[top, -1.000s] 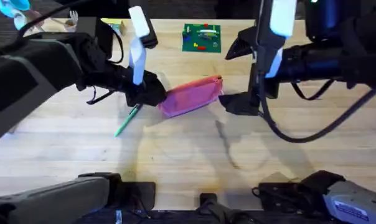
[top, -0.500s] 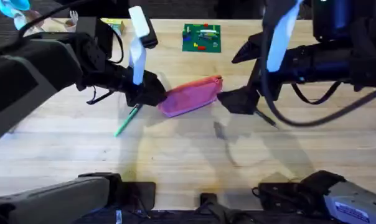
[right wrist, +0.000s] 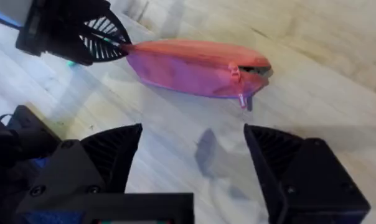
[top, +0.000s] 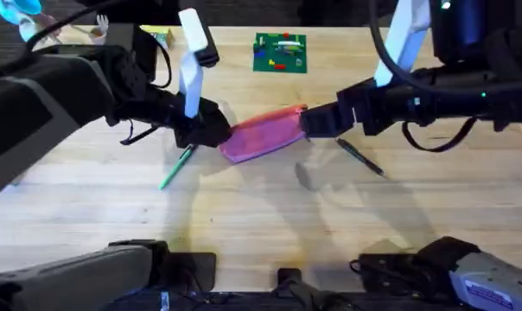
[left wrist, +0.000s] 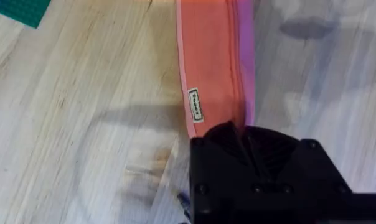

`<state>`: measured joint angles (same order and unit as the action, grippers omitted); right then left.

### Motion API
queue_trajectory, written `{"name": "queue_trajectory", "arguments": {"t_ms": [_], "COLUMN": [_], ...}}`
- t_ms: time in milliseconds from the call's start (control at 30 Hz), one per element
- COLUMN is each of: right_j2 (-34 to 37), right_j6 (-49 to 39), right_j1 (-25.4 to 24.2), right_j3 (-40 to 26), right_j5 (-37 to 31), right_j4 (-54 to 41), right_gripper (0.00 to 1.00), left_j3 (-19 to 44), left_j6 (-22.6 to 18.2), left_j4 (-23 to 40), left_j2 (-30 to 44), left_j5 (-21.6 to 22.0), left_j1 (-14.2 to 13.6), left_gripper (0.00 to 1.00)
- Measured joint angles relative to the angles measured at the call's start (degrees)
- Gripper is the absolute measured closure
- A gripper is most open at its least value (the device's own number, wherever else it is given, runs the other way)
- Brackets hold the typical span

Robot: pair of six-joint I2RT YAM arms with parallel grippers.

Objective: Unzip the bag, pick up the pens from the table one at a time and place them inside, then zip the bag closed.

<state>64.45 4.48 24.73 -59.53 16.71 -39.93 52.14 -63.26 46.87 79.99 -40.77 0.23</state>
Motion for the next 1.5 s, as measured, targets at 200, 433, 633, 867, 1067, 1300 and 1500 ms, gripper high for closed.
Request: {"name": "queue_trajectory", "arguments": {"t_ms": [200, 433, 633, 867, 1067, 1300, 1500], "right_j2": [0.0, 0.0, 0.0, 0.0, 0.0, 0.0, 0.1], "right_j6": [2.1, 2.8, 2.8, 2.8, 2.8, 2.8, 2.8], "right_j1": [0.0, 0.0, 0.0, 0.0, 0.0, 0.0, 0.0], "right_j3": [0.0, 0.0, 0.0, 0.0, 0.0, 0.0, 0.0], "right_j5": [0.0, 0.0, 0.0, 0.0, 0.0, -2.1, -4.7], "right_j4": [-2.3, -2.3, -2.3, -2.3, -2.3, -2.3, -2.2], "right_gripper": [0.004, 0.004, 0.003, 0.003, 0.004, 0.004, 0.004], "left_j3": [0.0, 0.0, 0.0, 0.0, 0.0, 0.0, 0.0], "left_j6": [0.0, 0.0, 0.0, 0.0, 0.0, 0.0, 0.0], "left_j4": [0.0, 0.0, 0.0, 0.0, 0.0, 0.0, 0.0], "left_j2": [0.0, 0.0, 0.0, 0.0, 0.0, 0.0, 0.0], "left_j5": [0.0, 0.0, 0.0, 0.0, 0.0, 0.0, 0.0], "left_j1": [0.0, 0.0, 0.0, 0.0, 0.0, 0.0, 0.0], "left_gripper": [0.958, 0.958, 0.958, 0.958, 0.958, 0.958, 0.958]}}
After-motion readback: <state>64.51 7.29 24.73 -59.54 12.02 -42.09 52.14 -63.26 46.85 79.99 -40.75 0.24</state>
